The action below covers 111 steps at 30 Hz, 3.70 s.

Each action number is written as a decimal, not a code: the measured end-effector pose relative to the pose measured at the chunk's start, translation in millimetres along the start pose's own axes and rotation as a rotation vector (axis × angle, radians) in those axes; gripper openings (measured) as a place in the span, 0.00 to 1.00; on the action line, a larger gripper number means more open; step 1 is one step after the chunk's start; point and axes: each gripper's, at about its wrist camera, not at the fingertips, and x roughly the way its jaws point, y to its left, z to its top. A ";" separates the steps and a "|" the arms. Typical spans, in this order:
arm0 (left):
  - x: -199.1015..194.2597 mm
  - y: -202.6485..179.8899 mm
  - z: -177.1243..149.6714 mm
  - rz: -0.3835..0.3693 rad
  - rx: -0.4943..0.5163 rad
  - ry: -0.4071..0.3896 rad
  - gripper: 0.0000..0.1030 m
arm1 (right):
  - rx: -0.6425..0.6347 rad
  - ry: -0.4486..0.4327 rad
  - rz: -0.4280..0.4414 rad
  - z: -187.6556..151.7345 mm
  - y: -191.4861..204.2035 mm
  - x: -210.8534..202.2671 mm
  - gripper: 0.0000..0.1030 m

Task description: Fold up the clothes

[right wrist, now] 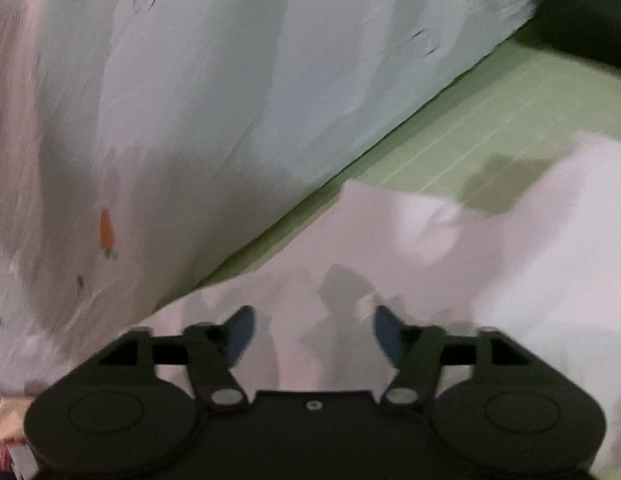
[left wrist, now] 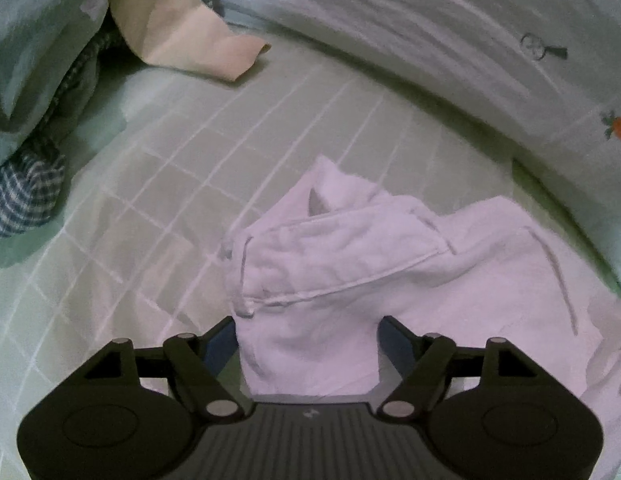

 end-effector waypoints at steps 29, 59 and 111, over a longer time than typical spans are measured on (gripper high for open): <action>16.2 -12.1 -2.0 0.071 0.031 0.043 0.77 | 0.074 -0.182 -0.546 -17.6 -40.5 -32.0 0.84; 3.2 -59.3 -9.0 -0.055 0.209 -0.034 0.80 | -0.222 -0.235 -0.442 84.7 17.3 -34.5 0.63; -92.1 -1.3 -155.2 -0.242 0.032 -0.042 0.13 | -0.264 0.024 -0.346 -53.2 -41.0 -251.9 0.09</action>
